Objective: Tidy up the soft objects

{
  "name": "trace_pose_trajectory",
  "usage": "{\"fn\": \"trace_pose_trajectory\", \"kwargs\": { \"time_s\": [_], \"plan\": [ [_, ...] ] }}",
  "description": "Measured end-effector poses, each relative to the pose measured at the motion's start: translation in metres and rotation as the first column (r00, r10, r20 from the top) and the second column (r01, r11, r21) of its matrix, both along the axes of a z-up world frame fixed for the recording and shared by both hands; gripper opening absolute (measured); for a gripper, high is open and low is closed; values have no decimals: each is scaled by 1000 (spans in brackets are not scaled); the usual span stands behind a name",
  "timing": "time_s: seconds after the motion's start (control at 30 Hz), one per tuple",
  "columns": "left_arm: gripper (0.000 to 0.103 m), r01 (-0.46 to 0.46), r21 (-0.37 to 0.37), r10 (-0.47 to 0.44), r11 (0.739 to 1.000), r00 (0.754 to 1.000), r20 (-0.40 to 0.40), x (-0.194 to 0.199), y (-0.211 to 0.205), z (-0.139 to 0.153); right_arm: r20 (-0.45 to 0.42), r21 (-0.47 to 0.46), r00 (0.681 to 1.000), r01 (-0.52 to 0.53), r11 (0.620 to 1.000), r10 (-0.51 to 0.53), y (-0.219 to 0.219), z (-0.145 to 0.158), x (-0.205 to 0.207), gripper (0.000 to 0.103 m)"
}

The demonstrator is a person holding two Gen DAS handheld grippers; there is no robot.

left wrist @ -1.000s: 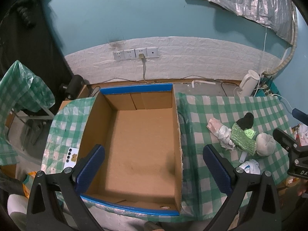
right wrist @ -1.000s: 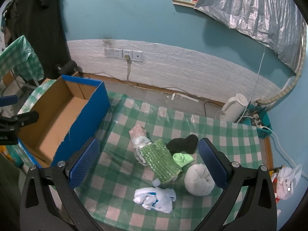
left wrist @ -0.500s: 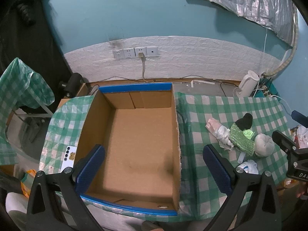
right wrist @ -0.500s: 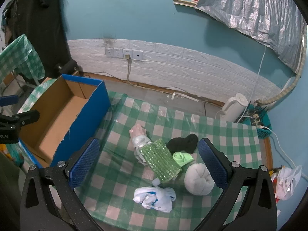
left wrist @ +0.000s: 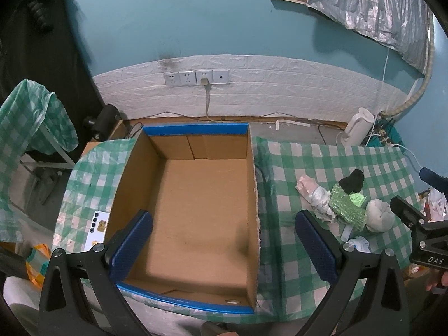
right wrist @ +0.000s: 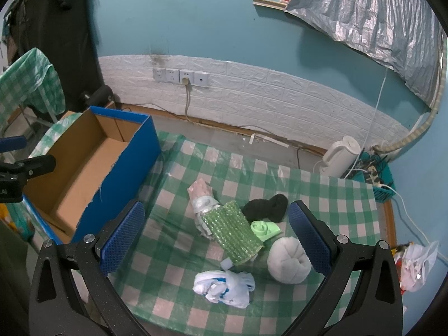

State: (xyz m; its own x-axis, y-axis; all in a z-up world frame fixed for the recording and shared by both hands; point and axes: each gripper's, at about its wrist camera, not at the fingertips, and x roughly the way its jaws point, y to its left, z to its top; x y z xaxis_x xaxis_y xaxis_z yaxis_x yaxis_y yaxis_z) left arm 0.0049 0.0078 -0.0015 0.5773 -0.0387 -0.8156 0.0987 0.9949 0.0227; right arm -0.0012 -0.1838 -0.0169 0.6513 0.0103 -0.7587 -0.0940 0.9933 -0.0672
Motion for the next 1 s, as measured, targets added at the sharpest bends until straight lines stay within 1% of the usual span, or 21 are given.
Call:
{"fn": "trace_pose_trajectory", "kwargs": {
  "time_s": [0.17,0.3,0.5,0.73,0.9,1.0],
  "plan": [
    [102,-3,3,3,1000,1000,-3,1,0,0,1,0,1000,-1,1000,1,0,0,-1,101],
    [102,-8,25,8,1000,1000,2,2,-1,0,0,-1,1000,-1,1000,1,0,0,-1,101],
    [102,21,36,-21,999,1000,-10,1,-5,-3,0,-2,1000,-1,1000,1,0,0,-1,101],
    [102,62,38,-63,997,998,22,-2,-17,0,2,-4,1000,1,1000,-1,0,0,-1,101],
    [102,95,37,-95,995,995,20,-3,-28,-2,4,-6,1000,20,1000,-20,-11,-2,-3,101],
    [102,120,53,-121,991,993,8,-3,-38,-6,6,-5,999,37,999,-37,-22,-1,-5,101]
  ]
}}
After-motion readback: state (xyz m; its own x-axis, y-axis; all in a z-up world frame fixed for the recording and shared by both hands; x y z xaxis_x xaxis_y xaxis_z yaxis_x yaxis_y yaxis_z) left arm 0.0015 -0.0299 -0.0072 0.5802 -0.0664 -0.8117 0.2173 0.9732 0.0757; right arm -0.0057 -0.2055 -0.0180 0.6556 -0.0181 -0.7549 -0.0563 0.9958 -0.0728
